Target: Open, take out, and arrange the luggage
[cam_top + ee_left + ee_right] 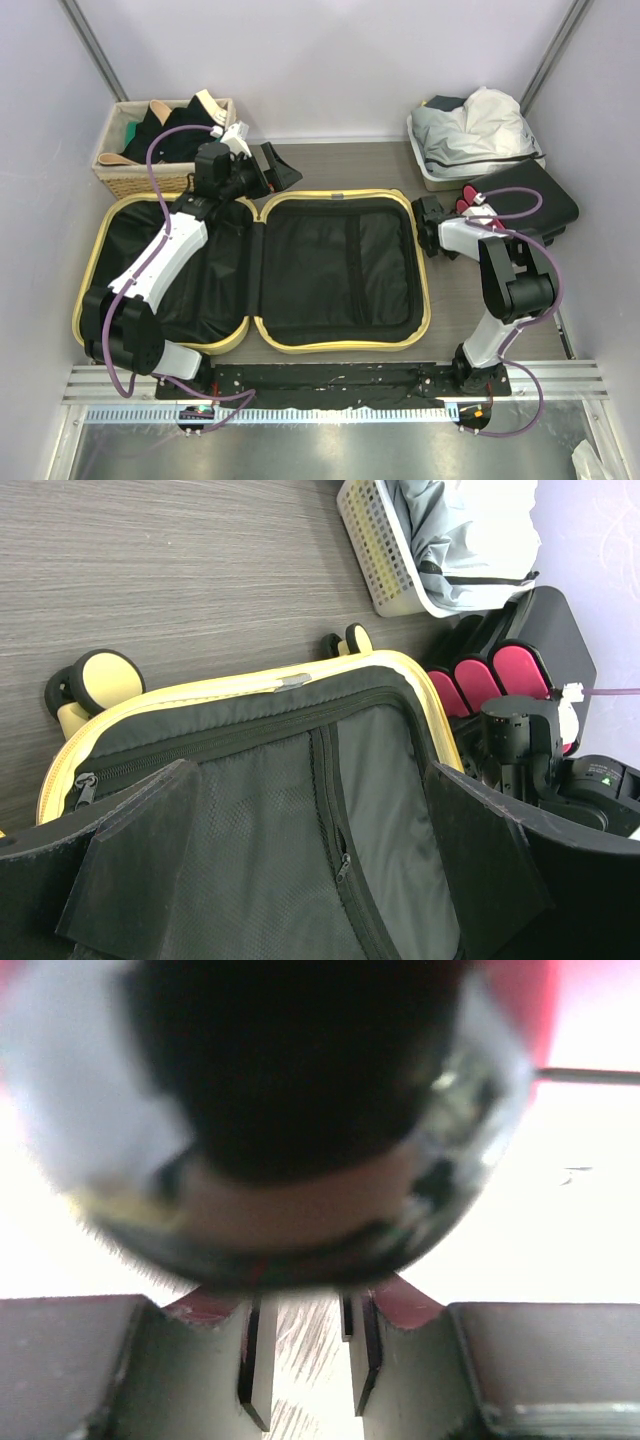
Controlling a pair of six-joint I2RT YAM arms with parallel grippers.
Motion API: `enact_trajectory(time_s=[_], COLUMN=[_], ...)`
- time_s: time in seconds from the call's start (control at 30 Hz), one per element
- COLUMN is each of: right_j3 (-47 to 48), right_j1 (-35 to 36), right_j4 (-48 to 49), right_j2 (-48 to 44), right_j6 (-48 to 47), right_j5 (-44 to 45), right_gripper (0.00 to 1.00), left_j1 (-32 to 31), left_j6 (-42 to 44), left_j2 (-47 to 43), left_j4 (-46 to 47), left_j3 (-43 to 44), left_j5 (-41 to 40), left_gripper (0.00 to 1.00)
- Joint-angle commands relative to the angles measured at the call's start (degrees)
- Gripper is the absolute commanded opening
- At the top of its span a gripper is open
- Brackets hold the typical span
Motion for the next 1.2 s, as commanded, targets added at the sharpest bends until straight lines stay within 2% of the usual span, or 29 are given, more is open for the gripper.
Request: enact_trajectory(time_s=[0.0,0.03,0.13,0.37,0.43,0.47,0.5,0.53,0.7,0.8,0.9,1.17], right_j3=[3.27,3.19,3.36,3.63,3.89,4.41,4.68,4.94,6.53,7.06,9.33,14.0], right_j1=[4.04,5.44,9.58,12.31,12.23,12.14,11.96,11.09,6.61,3.44,0.9,-0.25], right_j4=[0.35,0.17,-1.49,-5.1,-7.02,-8.08,-8.87,-10.27,-10.73,-10.9,-12.04,-17.05], right_j2=[-0.23,-0.58,-1.11,-0.41,-0.15,0.03,0.29,0.38,1.78,3.1,5.56,9.87], right_j6=[-0.68,-0.61,1.23,5.02,5.72,7.03,7.04,6.78,5.03,4.67,4.4,10.02], right_j5=[8.49,12.24,15.79,15.35,16.49,17.98,18.78,19.04,11.95,9.04,5.17,5.34], right_gripper=[0.02,0.01,0.01,0.01,0.08,0.15,0.27,0.32,0.47,0.52,0.53,0.54], left_j1=[-0.21,-0.21,-0.21,-0.21,-0.21,-0.21,-0.21,-0.21,-0.21,-0.21,-0.21,-0.21], left_j6=[0.52,0.43,0.17,-0.1,-0.1,-0.1,-0.1,-0.1,-0.27,-0.27,-0.45,-0.54], left_j2=[-1.38,-1.29,-1.2,-1.38,-1.38,-1.47,-1.55,-1.47,-1.73,-1.99,-2.08,-2.52], left_j4=[2.13,2.31,2.48,2.75,2.75,2.66,2.66,2.66,2.92,3.01,3.1,3.54], left_j3=[1.08,1.08,1.08,0.9,0.9,0.9,0.9,0.9,0.81,0.72,0.64,0.55], left_j5=[0.58,0.58,0.93,1.02,1.11,1.11,1.11,1.11,1.2,1.11,1.28,1.64], left_gripper=[1.0,1.0,1.0,1.0,1.0,1.0,1.0,1.0,1.0,1.0,1.0,1.0])
